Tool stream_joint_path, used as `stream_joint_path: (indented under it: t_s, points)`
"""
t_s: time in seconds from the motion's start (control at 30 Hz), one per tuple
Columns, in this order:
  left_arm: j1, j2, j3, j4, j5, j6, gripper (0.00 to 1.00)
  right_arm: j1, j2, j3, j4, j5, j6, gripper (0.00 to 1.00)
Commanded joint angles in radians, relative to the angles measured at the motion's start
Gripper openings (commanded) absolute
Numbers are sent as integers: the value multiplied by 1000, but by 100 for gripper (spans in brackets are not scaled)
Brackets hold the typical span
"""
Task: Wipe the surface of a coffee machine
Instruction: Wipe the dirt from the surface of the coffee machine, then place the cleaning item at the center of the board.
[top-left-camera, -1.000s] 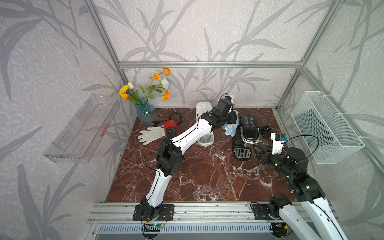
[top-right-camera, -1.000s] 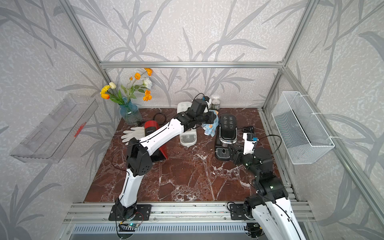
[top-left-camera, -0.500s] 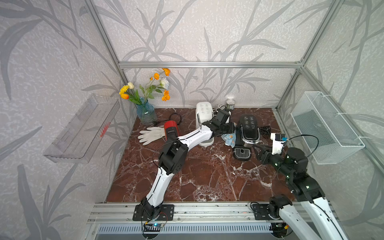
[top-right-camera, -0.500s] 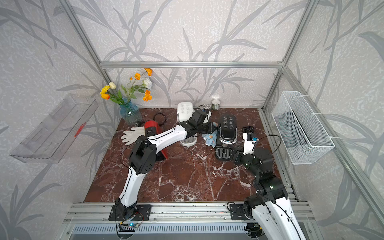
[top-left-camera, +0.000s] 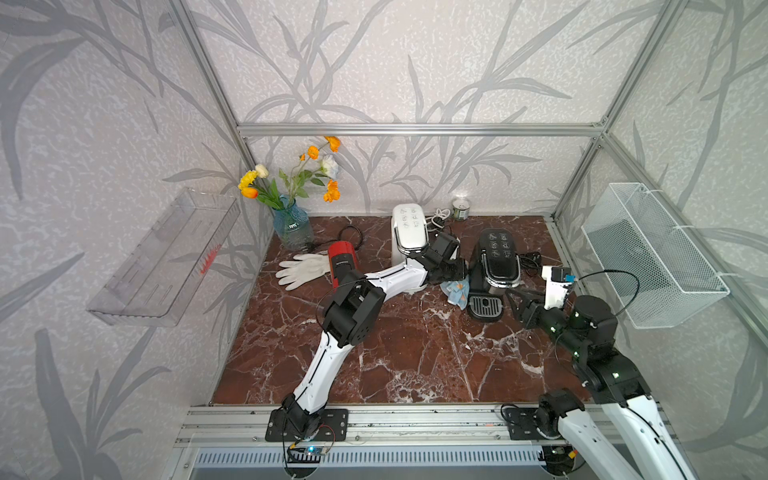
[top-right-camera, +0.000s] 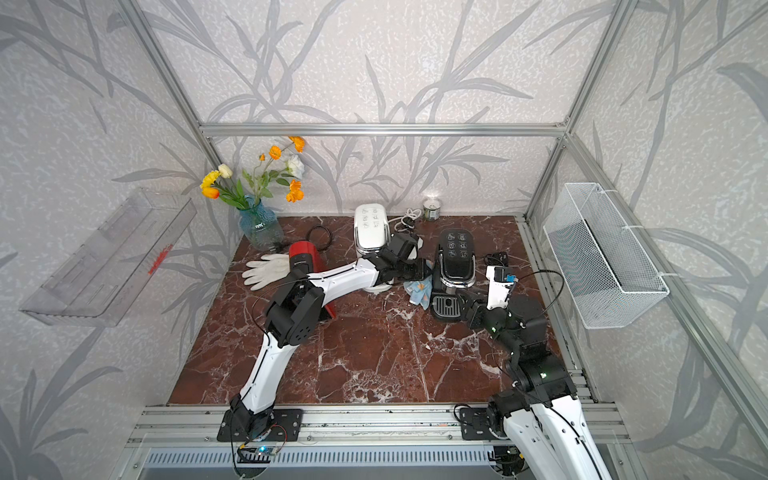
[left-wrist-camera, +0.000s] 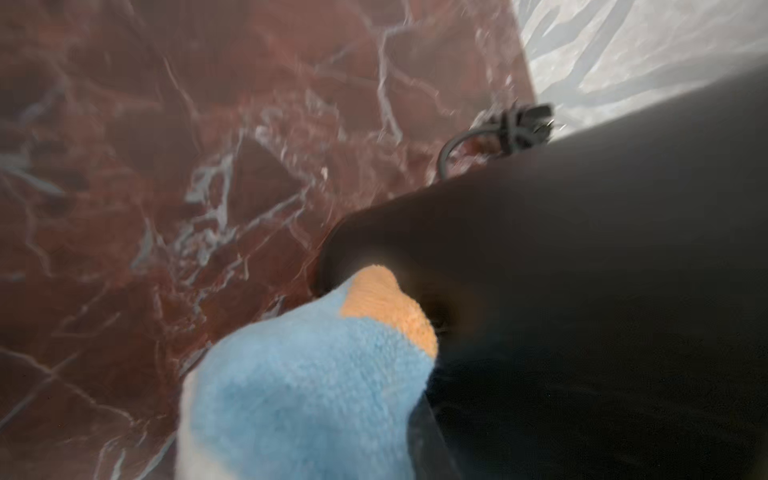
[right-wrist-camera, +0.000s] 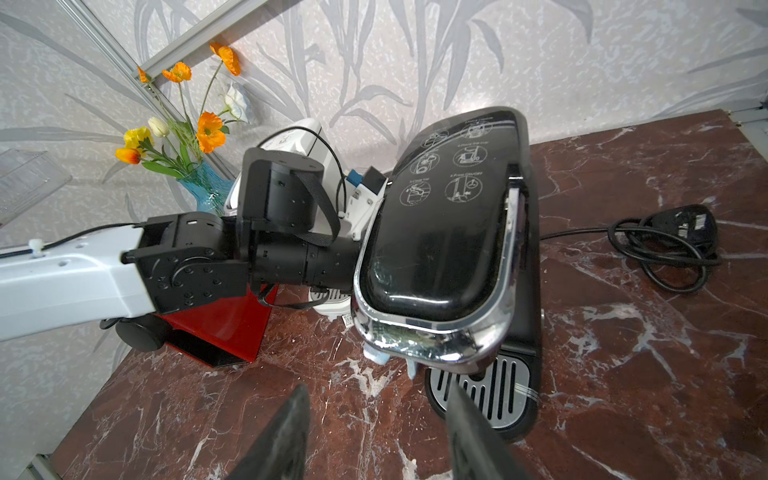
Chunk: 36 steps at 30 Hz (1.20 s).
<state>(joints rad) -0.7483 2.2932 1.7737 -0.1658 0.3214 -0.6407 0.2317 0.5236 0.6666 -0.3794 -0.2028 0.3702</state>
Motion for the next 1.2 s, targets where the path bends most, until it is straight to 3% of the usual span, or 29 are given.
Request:
stream_joint_path:
  t_s: [0.0,0.27,0.53,0.8,0.97,1.03,1.07,1.17]
  points:
    - [-35,40,19,-61,36,49,0,-4,-4,-2,16,-4,2,53]
    - [-65,-46,-63,-186,-14,133,0,-3,-12,-5,10,2,1,53]
    - [-72,-228,-289,-292,-87,220,0,-5,-6,-33,28,3,15,53]
    - [-99,-391,-428,-477,-202,385,9,-5,16,-66,58,-7,38,53]
    - [-109,-442,-441,-511,-245,434,60,-5,25,-91,79,-9,54,53]
    - [-116,-479,-451,-501,-237,444,95,-5,31,-85,70,-8,46,53]
    - [-118,-499,-458,-495,-238,441,99,-5,34,-80,60,-2,41,53]
    - [-118,-598,-495,-466,-239,434,100,-5,44,-61,16,19,14,53]
